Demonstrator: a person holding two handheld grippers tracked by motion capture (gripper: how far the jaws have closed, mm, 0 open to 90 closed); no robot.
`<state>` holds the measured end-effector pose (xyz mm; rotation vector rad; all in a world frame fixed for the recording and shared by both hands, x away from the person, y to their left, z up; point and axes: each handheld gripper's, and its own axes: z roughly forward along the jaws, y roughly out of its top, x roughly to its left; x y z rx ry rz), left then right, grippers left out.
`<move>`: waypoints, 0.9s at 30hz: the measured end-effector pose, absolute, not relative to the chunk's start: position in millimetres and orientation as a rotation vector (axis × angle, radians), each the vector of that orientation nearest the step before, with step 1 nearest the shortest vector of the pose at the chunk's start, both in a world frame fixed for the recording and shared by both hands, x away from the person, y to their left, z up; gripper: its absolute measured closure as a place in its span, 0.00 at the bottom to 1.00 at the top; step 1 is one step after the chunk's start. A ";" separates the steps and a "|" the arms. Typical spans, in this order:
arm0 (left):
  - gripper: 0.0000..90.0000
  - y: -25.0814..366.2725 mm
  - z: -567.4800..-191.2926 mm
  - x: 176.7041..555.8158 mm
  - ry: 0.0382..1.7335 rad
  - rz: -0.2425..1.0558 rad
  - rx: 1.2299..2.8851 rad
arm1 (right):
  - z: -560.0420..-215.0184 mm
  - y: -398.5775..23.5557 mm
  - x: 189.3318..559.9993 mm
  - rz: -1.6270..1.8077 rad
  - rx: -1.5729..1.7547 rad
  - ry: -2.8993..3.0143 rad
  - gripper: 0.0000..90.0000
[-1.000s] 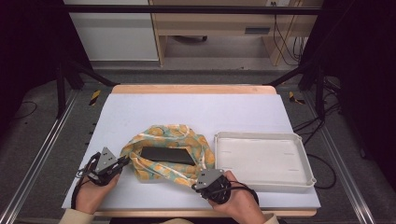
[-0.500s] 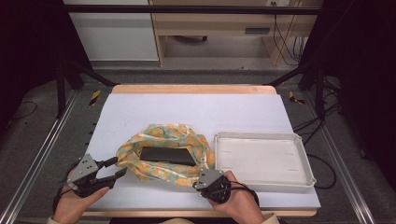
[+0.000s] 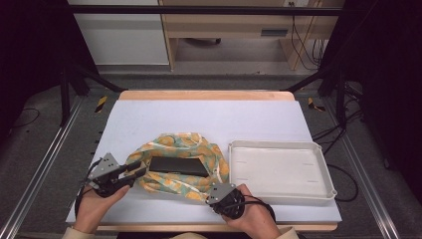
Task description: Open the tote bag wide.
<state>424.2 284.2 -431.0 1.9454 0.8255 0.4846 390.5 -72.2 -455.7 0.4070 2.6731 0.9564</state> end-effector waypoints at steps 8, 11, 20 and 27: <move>0.71 270.1 -460.8 402.3 0.798 0.476 2.171 | -451.4 -76.9 393.6 0.984 0.492 2.631 0.69; 0.68 268.6 -458.5 397.1 0.774 0.482 2.182 | -441.8 -78.2 393.0 1.029 0.534 2.602 0.47; 0.45 280.7 -442.9 378.2 0.748 0.493 2.060 | -408.1 -91.0 395.8 1.148 0.603 2.518 0.23; 0.31 283.9 -429.8 374.2 0.742 0.532 1.991 | -401.5 -99.4 399.5 1.162 0.640 2.503 0.20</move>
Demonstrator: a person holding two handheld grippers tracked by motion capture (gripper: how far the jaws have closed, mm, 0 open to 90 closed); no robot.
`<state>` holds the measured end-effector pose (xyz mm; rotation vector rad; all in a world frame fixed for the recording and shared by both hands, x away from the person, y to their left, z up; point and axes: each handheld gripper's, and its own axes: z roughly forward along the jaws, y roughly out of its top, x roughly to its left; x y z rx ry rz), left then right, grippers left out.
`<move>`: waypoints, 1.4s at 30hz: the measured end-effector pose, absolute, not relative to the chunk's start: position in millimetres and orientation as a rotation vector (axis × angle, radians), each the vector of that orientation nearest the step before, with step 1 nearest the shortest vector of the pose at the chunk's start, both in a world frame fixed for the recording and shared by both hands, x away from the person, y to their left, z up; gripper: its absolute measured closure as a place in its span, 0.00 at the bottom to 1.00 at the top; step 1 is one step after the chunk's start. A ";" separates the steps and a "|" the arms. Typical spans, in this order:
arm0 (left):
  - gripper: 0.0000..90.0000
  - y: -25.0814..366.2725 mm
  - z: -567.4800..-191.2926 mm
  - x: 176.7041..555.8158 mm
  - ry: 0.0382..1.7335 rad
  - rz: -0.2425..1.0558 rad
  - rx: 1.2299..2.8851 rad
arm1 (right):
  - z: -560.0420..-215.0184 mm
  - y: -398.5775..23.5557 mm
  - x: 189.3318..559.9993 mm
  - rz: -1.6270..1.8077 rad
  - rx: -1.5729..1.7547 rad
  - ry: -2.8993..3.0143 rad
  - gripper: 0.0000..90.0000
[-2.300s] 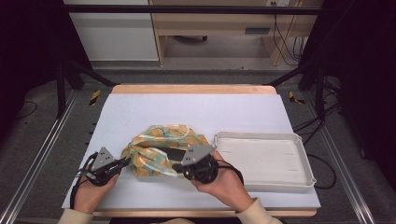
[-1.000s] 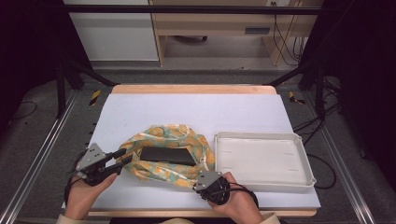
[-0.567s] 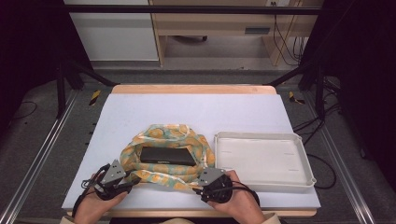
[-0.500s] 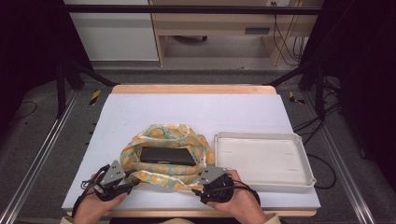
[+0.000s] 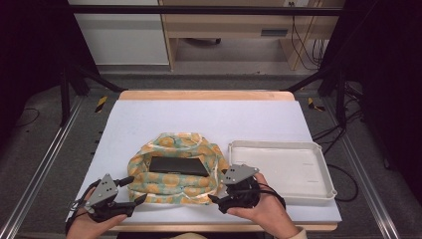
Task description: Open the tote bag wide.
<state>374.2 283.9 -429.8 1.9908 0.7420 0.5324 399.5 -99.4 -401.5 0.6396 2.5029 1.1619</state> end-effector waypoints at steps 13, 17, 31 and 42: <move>0.29 270.3 -456.2 421.8 0.770 0.533 2.080 | -379.4 -77.7 453.9 1.070 0.699 2.461 0.33; 0.31 269.1 -464.5 427.2 0.779 0.524 2.105 | -374.8 -67.0 475.7 1.064 0.738 2.440 0.41; 0.74 262.1 -465.8 413.0 0.740 0.564 2.189 | -397.6 -45.9 513.8 0.911 0.846 2.525 0.42; 0.88 260.2 -463.3 412.4 0.736 0.553 2.188 | -401.5 -31.7 509.3 0.893 0.786 2.561 0.40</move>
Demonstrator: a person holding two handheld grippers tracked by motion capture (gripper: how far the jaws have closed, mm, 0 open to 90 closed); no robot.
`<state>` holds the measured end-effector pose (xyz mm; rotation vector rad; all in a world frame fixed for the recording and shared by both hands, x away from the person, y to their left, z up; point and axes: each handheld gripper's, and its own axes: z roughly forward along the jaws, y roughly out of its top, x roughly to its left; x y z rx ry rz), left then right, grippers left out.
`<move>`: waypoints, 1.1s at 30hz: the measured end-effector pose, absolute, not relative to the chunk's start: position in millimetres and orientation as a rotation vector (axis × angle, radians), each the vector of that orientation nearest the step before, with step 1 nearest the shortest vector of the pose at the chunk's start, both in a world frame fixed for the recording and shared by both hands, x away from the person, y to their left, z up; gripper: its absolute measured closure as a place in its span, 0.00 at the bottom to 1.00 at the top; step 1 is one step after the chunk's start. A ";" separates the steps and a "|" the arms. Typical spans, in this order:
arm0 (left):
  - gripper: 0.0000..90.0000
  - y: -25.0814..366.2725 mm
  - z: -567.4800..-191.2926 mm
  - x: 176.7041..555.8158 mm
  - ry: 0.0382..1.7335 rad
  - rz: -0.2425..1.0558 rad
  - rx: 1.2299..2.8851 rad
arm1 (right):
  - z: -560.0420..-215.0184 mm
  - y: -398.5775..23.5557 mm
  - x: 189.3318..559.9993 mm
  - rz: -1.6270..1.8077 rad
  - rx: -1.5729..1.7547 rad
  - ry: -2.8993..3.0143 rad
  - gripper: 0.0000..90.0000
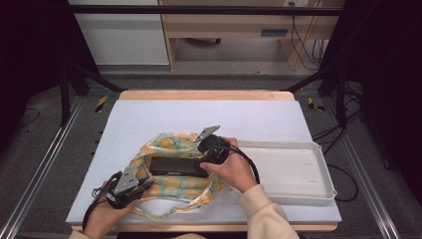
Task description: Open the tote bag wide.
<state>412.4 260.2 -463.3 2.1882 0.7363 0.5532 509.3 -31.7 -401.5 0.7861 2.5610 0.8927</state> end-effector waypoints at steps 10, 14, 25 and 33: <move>0.91 259.1 -459.0 410.2 0.716 0.563 2.157 | -405.0 -30.0 509.8 0.823 0.735 2.571 1.00; 0.93 258.3 -459.7 409.0 0.711 0.558 2.180 | -405.4 -33.3 514.1 0.847 0.734 2.549 1.00; 0.98 256.3 -468.2 406.1 0.694 0.605 2.327 | -412.3 -60.4 539.8 0.866 0.891 2.482 1.00; 0.99 257.6 -470.0 404.7 0.691 0.611 2.355 | -416.1 -74.0 547.4 0.830 0.960 2.459 1.00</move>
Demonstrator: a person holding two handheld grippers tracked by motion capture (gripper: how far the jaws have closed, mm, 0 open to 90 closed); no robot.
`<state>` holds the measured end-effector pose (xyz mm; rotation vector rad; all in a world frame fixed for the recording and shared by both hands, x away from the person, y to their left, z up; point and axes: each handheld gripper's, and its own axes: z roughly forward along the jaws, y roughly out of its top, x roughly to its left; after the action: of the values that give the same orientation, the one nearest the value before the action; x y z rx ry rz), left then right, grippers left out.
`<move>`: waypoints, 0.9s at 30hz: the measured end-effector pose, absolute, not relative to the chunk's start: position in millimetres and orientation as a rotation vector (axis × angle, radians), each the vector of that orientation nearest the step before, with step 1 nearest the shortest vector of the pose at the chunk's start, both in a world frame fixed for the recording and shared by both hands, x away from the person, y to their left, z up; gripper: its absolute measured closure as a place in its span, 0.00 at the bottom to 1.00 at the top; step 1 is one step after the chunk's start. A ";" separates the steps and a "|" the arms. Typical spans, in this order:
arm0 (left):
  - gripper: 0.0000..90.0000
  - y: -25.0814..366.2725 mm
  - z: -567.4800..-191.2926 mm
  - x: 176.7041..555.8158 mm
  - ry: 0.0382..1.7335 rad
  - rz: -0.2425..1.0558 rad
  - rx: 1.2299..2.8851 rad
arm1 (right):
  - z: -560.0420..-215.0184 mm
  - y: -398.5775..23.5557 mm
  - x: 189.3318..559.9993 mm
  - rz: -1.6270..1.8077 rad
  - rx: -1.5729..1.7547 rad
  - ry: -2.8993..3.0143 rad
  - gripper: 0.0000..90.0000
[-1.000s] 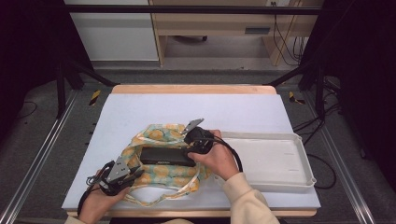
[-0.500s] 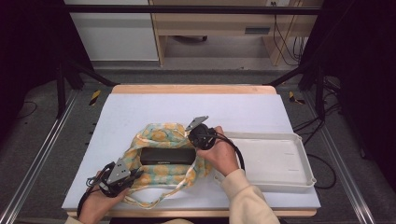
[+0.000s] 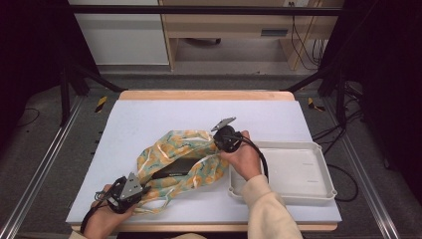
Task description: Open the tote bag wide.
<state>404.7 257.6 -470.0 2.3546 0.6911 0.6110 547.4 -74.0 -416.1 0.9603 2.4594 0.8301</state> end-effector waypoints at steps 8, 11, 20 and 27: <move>0.99 260.2 -469.6 406.2 0.699 0.627 2.360 | -414.8 -77.1 546.5 0.826 0.959 2.450 1.00; 0.99 261.4 -469.8 406.7 0.708 0.630 2.355 | -413.3 -80.5 545.0 0.822 0.963 2.441 1.00; 0.99 261.5 -468.7 406.0 0.701 0.626 2.368 | -412.6 -83.9 544.6 0.825 0.953 2.419 1.00; 0.99 261.8 -468.5 404.9 0.697 0.622 2.369 | -410.6 -87.1 543.8 0.821 0.965 2.396 1.00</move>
<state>404.9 261.8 -468.5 2.3690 0.6974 0.6221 543.8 -87.1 -410.6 0.9646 2.3957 0.8213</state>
